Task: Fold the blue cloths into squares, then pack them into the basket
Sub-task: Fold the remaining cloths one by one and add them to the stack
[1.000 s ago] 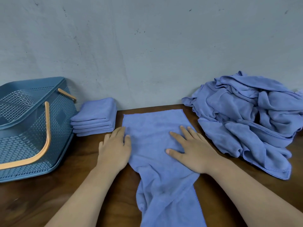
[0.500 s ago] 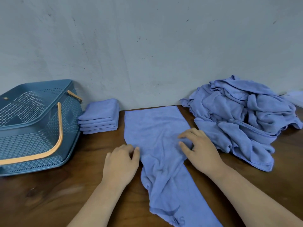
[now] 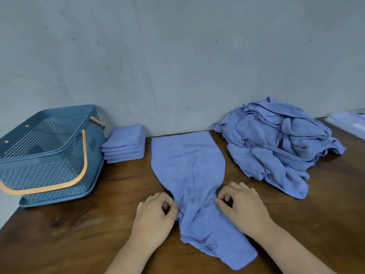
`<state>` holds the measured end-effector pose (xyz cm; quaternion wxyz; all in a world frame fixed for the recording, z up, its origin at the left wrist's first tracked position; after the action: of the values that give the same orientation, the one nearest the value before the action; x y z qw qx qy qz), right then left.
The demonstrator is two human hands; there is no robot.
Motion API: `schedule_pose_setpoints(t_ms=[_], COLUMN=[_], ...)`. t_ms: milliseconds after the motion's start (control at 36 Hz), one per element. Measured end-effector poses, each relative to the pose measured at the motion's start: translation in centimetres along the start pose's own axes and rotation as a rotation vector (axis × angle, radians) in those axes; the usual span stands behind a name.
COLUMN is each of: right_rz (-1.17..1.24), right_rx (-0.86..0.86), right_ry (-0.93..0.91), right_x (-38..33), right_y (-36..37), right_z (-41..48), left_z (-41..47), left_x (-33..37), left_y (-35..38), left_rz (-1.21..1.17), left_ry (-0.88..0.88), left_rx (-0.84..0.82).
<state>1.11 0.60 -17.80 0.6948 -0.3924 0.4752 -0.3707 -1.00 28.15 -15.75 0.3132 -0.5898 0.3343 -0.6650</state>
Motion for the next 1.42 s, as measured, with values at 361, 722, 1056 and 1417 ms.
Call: schedule_pose_setpoints(t_ms=[361,722,1056,1417], right_rz=[0.583,0.298,0.292,0.450], right_rx=[0.122,0.188,-0.204,-0.190], right_ry=[0.282,0.207,-0.260,-0.126], right_x=[0.5,0.9,-0.8,-0.3], right_y=[-3.7,-2.5,-5.0,-4.2], right_z=[-3.6,-4.9,-9.1,-8.9], left_z=[-3.1,-6.4,-9.8,-9.2], left_x=[-0.4,-3.0,-4.8,-3.8], left_y=[-3.2,-4.0,-4.8,-4.2], left_rz=[-0.605,-0.560,0.077,-0.209], left_ry=[-0.245,-0.097,0.378,0.178], left_rx=[0.278,0.147,-0.106,-0.037])
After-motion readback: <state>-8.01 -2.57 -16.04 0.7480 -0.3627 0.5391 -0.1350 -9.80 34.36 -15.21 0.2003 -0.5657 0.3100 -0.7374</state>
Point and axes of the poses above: each hand's wrist, its own z-axis towards the middle knuckle, its own y-axis out of the palm, x = y × z, the point moved 1 cm from there along z, towards the middle knuckle, and after that the axes turned 5 degrees about -x, right-handed, at the moved point
